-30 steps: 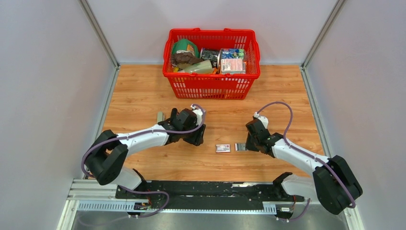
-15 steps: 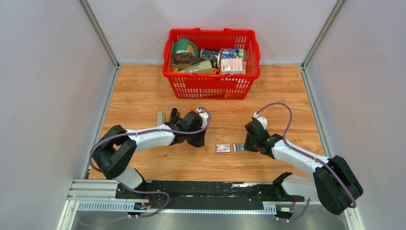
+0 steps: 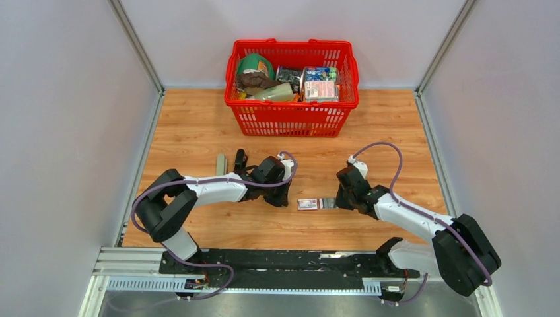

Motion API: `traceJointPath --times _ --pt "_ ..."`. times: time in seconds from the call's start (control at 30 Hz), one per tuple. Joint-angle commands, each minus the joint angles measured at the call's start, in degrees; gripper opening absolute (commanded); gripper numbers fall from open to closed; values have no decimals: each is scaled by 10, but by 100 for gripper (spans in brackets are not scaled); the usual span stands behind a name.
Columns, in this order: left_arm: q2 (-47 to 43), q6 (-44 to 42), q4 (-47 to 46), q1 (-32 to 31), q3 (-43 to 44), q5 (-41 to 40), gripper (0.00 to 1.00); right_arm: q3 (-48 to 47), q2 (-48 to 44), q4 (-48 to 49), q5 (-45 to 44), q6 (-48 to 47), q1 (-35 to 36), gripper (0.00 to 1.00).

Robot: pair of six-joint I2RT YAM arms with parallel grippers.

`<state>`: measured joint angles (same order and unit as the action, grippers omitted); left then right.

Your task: Unload the staples from the stapler

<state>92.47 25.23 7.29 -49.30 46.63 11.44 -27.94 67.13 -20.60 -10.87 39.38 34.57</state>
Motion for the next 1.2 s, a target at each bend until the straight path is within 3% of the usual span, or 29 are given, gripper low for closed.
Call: traceJointPath --times 0.0,1.17 --pt "6 9 -27 -7 22 12 0 6 1 22 5 12 7 0" --pt "69 20 -48 -33 52 25 0 -12 45 54 3 32 49 0"
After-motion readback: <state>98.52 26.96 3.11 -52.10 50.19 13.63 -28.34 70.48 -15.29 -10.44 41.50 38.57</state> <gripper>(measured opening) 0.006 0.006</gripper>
